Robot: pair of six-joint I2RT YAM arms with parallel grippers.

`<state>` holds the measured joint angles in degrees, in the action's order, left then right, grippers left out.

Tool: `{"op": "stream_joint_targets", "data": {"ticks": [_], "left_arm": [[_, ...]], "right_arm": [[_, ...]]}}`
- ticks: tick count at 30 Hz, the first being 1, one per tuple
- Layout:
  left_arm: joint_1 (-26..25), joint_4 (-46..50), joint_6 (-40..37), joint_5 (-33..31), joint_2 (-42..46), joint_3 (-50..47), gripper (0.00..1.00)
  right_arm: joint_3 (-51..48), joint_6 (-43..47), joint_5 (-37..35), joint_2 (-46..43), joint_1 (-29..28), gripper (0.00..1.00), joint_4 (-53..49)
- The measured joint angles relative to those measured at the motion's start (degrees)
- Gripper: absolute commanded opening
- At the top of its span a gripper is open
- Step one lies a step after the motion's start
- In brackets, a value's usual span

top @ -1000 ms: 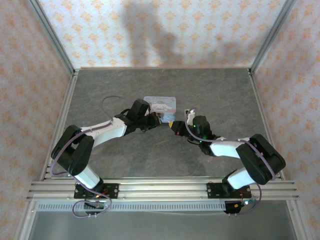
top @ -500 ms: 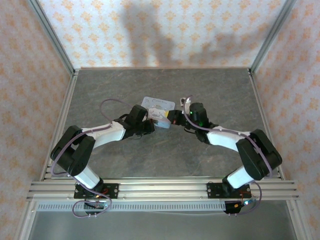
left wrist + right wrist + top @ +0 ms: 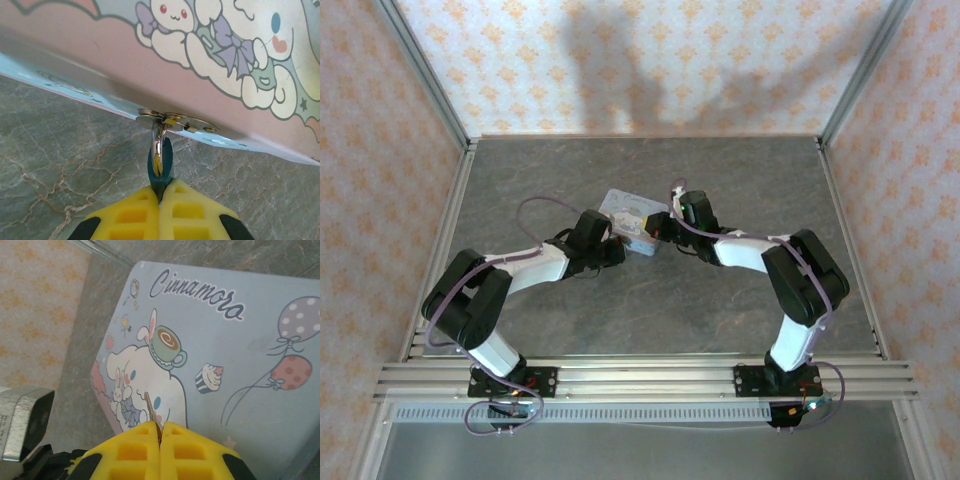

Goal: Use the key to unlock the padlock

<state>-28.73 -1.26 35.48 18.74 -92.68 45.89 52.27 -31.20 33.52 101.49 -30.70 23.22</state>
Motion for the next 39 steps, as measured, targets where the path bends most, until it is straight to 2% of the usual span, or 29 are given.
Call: {"op": "stream_joint_targets", "data": {"ticks": [7,20,26,31,39], "left_arm": [[0.3,-1.4,-3.0,-1.8,-0.7,-0.8,0.31],[1.2,-5.6,-11.8,-5.4,-1.4,-3.4,0.59],[1.4,-9.7,-16.9,-5.7,-1.9,-4.2,0.61],[1.5,-12.3,-19.2,-5.7,-3.2,-4.2,0.61],[1.8,-14.8,-20.4,-5.7,-3.2,-5.6,0.63]], "right_arm": [[0.6,0.9,-0.1,0.3,0.0,0.00,-1.0],[1.0,2.5,-0.3,0.2,0.0,0.00,-2.0],[1.0,2.9,-0.1,-0.2,0.0,0.00,-2.5],[2.7,3.9,-0.2,-1.5,0.0,0.00,-8.2],[11.6,3.8,1.3,2.3,-0.4,0.00,-10.3]]}}
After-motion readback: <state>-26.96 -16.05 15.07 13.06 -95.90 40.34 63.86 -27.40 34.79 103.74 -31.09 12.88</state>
